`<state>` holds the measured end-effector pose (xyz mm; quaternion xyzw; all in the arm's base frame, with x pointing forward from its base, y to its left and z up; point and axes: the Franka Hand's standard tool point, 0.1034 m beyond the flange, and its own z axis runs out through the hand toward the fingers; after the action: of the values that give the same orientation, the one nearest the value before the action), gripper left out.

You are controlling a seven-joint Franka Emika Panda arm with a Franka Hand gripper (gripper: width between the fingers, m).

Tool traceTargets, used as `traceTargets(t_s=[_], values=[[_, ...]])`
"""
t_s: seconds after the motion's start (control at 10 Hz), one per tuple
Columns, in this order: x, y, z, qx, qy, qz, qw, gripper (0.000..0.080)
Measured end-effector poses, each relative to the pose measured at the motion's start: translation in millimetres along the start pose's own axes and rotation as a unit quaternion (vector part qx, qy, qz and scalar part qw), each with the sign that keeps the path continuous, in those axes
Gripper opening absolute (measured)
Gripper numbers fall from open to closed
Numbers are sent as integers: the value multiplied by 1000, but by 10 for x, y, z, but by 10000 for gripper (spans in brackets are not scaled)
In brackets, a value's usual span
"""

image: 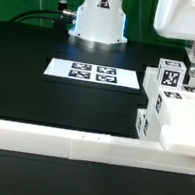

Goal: Assemble chair

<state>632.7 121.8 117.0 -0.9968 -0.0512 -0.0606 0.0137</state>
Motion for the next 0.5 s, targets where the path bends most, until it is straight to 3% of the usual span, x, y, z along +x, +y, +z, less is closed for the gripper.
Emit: traceTargets(t_s=[0.2,0.5], values=[[-1,15,4,0,0,2,1000,280],[-1,15,4,0,0,16,1000,282]])
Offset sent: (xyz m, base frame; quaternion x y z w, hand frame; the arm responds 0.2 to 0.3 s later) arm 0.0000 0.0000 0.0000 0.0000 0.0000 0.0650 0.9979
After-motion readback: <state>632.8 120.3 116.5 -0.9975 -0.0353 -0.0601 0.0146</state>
